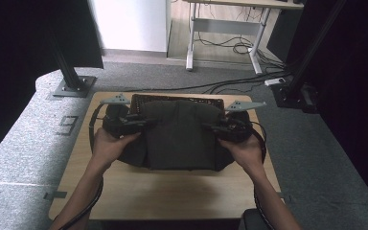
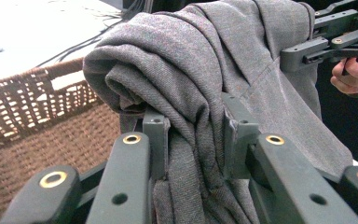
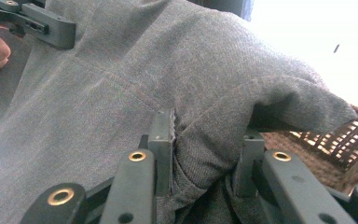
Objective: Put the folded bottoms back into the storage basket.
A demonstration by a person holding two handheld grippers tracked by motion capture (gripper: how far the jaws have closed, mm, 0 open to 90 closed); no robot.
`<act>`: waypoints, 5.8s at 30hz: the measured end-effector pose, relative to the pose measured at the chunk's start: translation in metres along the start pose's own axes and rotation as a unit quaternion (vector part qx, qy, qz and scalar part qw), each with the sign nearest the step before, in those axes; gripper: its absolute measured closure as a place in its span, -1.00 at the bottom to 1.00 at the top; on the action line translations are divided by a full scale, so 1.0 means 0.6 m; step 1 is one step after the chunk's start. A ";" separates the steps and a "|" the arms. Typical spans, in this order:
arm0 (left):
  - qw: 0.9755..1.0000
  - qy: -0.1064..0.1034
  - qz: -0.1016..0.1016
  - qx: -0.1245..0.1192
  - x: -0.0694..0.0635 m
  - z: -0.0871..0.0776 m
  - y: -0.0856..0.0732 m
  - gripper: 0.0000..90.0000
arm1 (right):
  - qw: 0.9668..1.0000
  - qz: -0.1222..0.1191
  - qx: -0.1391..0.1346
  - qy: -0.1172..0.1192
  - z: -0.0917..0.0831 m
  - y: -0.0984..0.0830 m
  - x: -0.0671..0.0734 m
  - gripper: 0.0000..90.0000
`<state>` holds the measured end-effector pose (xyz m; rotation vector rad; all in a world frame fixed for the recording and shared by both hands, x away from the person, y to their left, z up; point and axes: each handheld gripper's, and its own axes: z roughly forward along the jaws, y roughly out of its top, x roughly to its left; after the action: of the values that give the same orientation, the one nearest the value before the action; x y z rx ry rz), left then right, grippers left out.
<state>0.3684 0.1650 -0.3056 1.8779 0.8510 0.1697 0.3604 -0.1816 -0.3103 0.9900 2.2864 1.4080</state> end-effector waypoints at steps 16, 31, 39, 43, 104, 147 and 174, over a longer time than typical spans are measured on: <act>1.000 0.002 0.003 -0.009 0.050 0.023 0.046 0.50 | 1.000 -0.012 -0.008 -0.020 0.032 0.047 -0.040 0.49; 1.000 0.006 -0.011 -0.004 0.122 0.065 0.043 0.50 | 0.999 -0.012 0.009 -0.037 0.107 0.055 -0.081 0.49; 1.000 0.011 -0.019 0.004 0.155 0.092 0.031 0.50 | 0.999 -0.006 0.018 -0.042 0.147 0.043 -0.103 0.49; 1.000 0.015 -0.022 0.011 0.169 0.108 0.021 0.50 | 0.999 -0.002 0.026 -0.045 0.165 0.034 -0.111 0.49; 0.976 0.169 -0.001 0.140 0.215 0.220 -0.039 -0.30 | 0.980 0.050 0.097 -0.169 0.287 -0.067 -0.187 -0.53; 0.984 0.157 0.044 0.077 0.114 0.029 -0.175 -1.00 | 0.989 -0.001 0.070 -0.128 0.072 -0.163 -0.092 -1.00; 0.984 0.154 0.004 0.093 0.127 0.060 -0.348 -1.00 | 0.982 0.050 0.098 -0.152 0.083 -0.333 -0.112 -1.00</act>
<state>0.3417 0.2334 -0.5185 2.0620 1.0995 0.4063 0.3558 -0.2516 -0.5150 1.2954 2.2004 0.9957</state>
